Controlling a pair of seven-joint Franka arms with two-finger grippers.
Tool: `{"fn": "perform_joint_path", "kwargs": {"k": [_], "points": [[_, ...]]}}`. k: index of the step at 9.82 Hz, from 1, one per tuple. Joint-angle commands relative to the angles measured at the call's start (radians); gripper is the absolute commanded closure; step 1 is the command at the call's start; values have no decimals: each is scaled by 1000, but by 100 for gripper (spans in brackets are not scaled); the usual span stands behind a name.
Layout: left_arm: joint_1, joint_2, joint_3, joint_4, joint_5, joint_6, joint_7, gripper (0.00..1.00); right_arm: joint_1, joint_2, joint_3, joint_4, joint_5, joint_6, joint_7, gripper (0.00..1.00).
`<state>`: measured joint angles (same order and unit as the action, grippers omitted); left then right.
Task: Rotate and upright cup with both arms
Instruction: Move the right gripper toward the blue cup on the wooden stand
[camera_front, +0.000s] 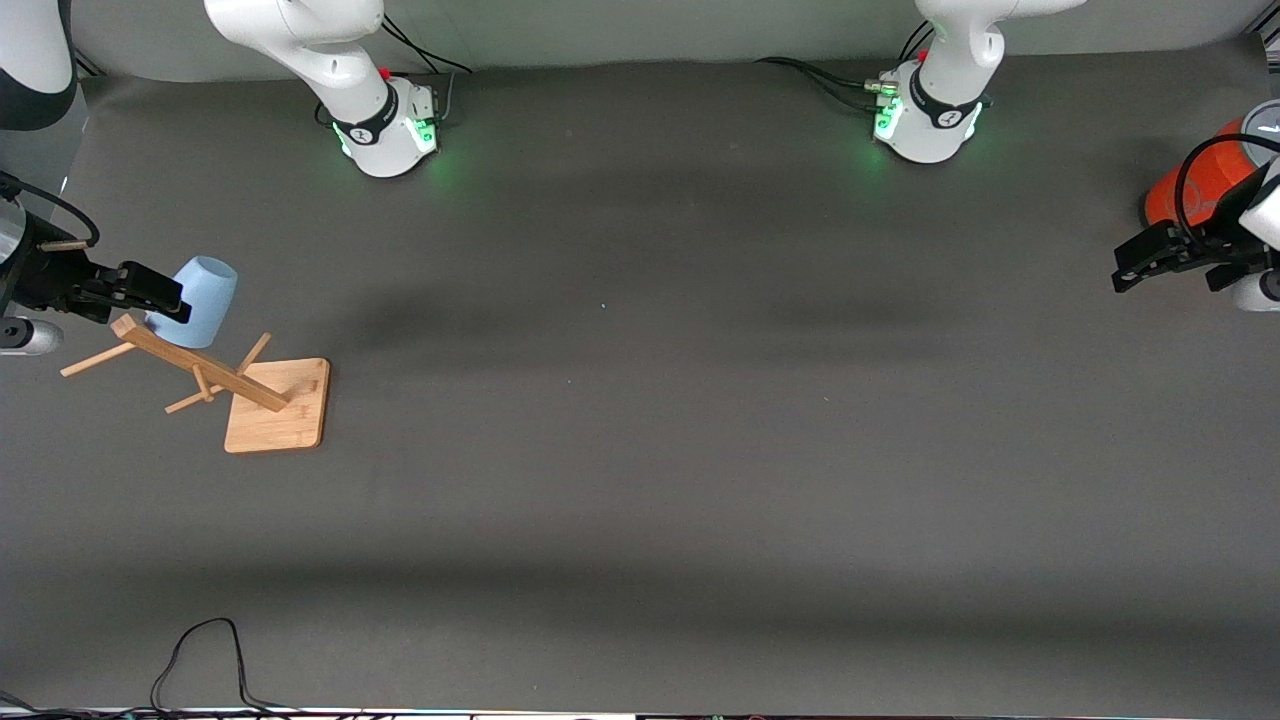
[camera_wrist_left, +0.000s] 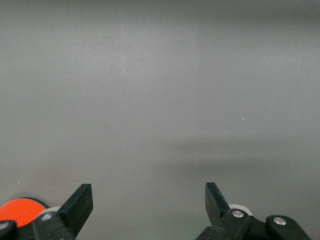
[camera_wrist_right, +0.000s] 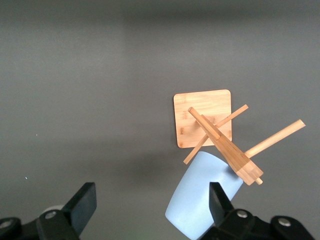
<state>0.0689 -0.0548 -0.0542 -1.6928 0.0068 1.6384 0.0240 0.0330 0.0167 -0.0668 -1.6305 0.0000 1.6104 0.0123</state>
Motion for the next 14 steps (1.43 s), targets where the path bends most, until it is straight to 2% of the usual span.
{"fn": "perform_joint_path", "kwargs": {"k": [1, 7, 11, 13, 14], "points": [[2, -3, -1, 13, 5, -25, 27, 0, 13, -1, -13, 6, -12, -3, -20, 0], [-6, -2, -3, 5, 5, 0, 21, 0, 10, -27, -27, -12, -12, -12, -14, 0], [3, -26, 0, 13, -2, -23, 11, 0, 12, -177, -114, -170, -49, -4, -29, 0], [3, -54, 13, 31, -10, -80, 11, 0, 12, -202, -122, -192, -49, -14, -12, 0], [3, -59, 14, 69, -13, -119, 19, 0, 12, -202, -122, -192, -49, -15, 33, 0]]}}
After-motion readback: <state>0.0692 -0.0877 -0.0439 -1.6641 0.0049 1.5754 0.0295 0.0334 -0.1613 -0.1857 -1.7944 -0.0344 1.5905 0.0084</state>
